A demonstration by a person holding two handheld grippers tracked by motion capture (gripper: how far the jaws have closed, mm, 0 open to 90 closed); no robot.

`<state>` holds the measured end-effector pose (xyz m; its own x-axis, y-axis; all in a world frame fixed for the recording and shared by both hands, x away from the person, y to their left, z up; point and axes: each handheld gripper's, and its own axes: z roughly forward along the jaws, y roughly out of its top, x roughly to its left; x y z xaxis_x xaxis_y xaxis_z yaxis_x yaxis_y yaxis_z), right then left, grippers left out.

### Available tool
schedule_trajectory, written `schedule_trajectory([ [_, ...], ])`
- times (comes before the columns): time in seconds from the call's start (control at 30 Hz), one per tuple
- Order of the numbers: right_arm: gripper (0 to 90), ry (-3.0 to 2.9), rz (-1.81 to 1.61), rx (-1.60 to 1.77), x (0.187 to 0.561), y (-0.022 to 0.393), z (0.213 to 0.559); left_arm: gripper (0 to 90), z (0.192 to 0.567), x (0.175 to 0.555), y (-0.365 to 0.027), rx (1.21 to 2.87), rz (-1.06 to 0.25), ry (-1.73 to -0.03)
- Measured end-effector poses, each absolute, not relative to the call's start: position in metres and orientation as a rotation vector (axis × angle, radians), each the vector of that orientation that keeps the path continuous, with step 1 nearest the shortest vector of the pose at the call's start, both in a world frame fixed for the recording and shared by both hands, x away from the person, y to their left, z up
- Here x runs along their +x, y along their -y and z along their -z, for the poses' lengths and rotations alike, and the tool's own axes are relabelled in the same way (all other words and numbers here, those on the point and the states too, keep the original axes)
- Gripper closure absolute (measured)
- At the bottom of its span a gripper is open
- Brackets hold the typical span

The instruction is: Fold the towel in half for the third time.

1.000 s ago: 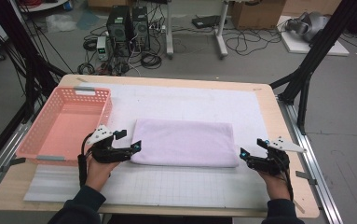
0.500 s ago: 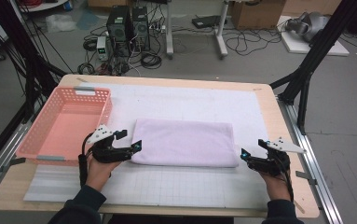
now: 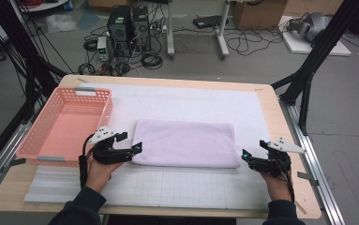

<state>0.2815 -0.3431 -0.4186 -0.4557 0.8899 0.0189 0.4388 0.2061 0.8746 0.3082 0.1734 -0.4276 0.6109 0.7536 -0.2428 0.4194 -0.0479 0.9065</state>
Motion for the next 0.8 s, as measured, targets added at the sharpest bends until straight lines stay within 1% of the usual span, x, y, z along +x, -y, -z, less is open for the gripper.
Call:
schedule_trajectory([
  [0.23, 18.0, -2.014, -1.18, 1.209, 0.283, 0.338, 0.42, 21.6, 0.432, 0.306, -0.172, 1.749, -0.337, -1.046],
  [0.47, 18.0, -2.028, -1.183, 1.205, 0.286, 0.334, 0.42, 35.2, 0.439, 0.304, -0.175, 1.806, -0.301, -1.074],
  [0.73, 18.0, -2.048, -1.189, 1.19, 0.29, 0.329, 0.421, 41.1, 0.445, 0.299, -0.174, 1.876, -0.336, -1.118],
  [0.8, 18.0, -2.049, -1.191, 1.188, 0.29, 0.328, 0.421, 44.9, 0.447, 0.298, -0.173, 1.894, -0.328, -1.12],
])
